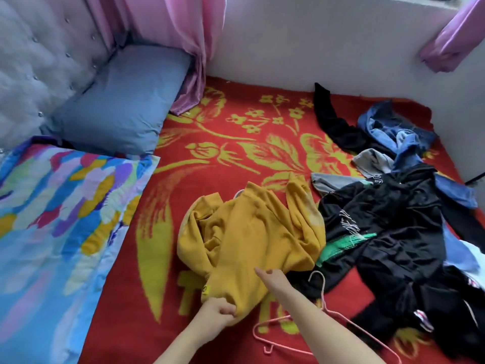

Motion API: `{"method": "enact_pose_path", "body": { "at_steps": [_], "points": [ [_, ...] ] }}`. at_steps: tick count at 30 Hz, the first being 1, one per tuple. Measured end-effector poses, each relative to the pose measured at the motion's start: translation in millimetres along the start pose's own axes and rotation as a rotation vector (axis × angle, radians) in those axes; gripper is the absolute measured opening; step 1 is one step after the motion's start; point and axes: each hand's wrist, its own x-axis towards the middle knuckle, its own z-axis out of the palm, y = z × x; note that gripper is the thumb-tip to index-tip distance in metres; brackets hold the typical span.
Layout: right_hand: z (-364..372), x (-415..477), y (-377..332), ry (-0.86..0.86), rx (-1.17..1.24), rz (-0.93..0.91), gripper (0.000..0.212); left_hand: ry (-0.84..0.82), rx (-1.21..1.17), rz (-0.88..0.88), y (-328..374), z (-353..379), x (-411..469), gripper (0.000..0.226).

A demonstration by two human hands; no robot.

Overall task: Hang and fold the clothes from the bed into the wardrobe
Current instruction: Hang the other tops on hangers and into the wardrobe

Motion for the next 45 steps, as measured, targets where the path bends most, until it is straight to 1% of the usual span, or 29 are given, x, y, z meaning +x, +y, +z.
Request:
{"method": "enact_pose_path", "body": {
  "at_steps": [1, 3, 4, 5, 6, 8, 9, 11, 13, 14, 15, 16, 17, 18, 20, 21, 24, 27, 30, 32, 34, 37, 39, 42, 44, 45],
  "points": [
    [9.8, 1.6, -4.4, -0.019, 0.016, -0.006, 0.07, -0.1, 0.072, 0.033, -0.2, 0.4, -3.8, 0.031],
    [28.0, 1.2, -10.9, -0.054, 0.058, -0.003, 0.087, -0.264, 0.259, 0.085, 1.7, 3.4, -10.6, 0.03],
    [35.0, 3.0, -9.6, -0.036, 0.039, -0.005, 0.091, -0.335, 0.366, 0.115, 4.7, 4.1, -13.8, 0.024],
    [41.6, 3.6, -5.7, -0.007, -0.028, -0.007, 0.09, -0.385, 0.466, 0.113, 1.5, 5.7, -14.0, 0.014],
    [46.4, 4.0, -1.0, 0.039, -0.09, -0.005, 0.08, -0.421, 0.549, 0.116, 0.1, 3.6, -15.4, 0.01],
    [53.2, 0.8, 12.5, 0.134, -0.147, -0.01, 0.05, -0.483, 0.687, -0.004, -8.9, -2.2, -14.8, 0.025],
    [56.4, -1.7, 22.0, 0.162, -0.118, 0.001, 0.039, -0.523, 0.747, -0.076, -14.1, -5.6, -13.6, 0.028],
    [62.2, -7.6, 42.7, 0.208, 0.006, 0.05, 0.029, -0.581, 0.876, -0.168, -20.0, -13.6, -11.5, 0.034],
    [65.9, -11.5, 66.7, 0.195, 0.091, 0.133, 0.029, -0.604, 0.932, -0.215, -22.7, -17.7, -7.5, 0.039],
    [65.2, -13.1, 78.3, 0.156, 0.125, 0.184, 0.025, -0.57, 0.925, -0.214, -22.9, -19.1, -4.4, 0.038],
    [59.4, -17.3, 85.2, 0.095, 0.168, 0.233, 0.014, -0.493, 0.901, -0.201, -23.3, -20.9, -0.6, 0.036],
    [49.5, -19.5, 88.8, 0.048, 0.175, 0.252, 0.01, -0.389, 0.864, -0.185, -23.9, -23.8, 3.4, 0.033],
    [38.5, -15.2, 93.5, 0.06, 0.163, 0.244, 0.016, -0.287, 0.833, -0.17, -24.6, -25.8, 8.2, 0.032],
    [27.2, -6.1, 97.5, 0.093, 0.112, 0.207, 0.017, -0.197, 0.809, -0.167, -26.1, -28.6, 12.8, 0.031],
    [2.3, 13.2, 105.4, 0.163, -0.042, 0.183, 0.003, -0.074, 0.777, -0.158, -27.5, -32.2, 24.7, 0.031],
    [-8.4, 29.5, 114.3, 0.184, -0.098, 0.203, 0.011, -0.039, 0.775, -0.153, -26.7, -33.1, 30.7, 0.032],
    [-43.5, 46.2, 128.0, 0.269, -0.203, 0.228, 0.023, 0.064, 0.785, -0.151, -24.4, -30.2, 53.1, 0.038],
    [-67.4, 63.0, 139.5, 0.349, -0.252, 0.268, 0.039, 0.206, 0.78, -0.165, -20.0, -23.2, 80.4, 0.044],
    [-73.9, 87.2, 149.8, 0.35, -0.298, 0.258, 0.047, 0.297, 0.786, -0.144, -14.9, -17.5, 110.3, 0.048],
    [-75.6, 102.9, 156.4, 0.324, -0.361, 0.258, 0.049, 0.324, 0.773, -0.137, -10.2, -12.2, 132.3, 0.05],
    [-73.3, 115.1, 164.3, 0.297, -0.407, 0.298, 0.051, 0.37, 0.752, -0.143, -3.0, -9.5, 150.2, 0.053],
    [-67.1, 125.7, 178.9, 0.269, -0.507, 0.31, 0.044, 0.426, 0.725, -0.147, 4.6, -13.5, 179.8, 0.067],
    [-68.2, 128.5, 185.2, 0.234, -0.603, 0.263, 0.038, 0.374, 0.721, -0.179, 8.2, -20.5, 197.4, 0.082],
    [-77.6, 134.0, 188.9, 0.174, -0.637, 0.26, 0.04, 0.244, 0.756, -0.217, 16.2, -23.3, 214.4, 0.095],
    [-79.0, 135.8, 187.5, 0.13, -0.605, 0.278, 0.041, 0.185, 0.658, -0.259, 19.1, -18.9, 223.5, 0.099],
    [-77.9, 136.8, 185.8, 0.121, -0.619, 0.284, 0.041, 0.174, 0.55, -0.298, 16.7, -17.5, 230.2, 0.1]
  ]
}}
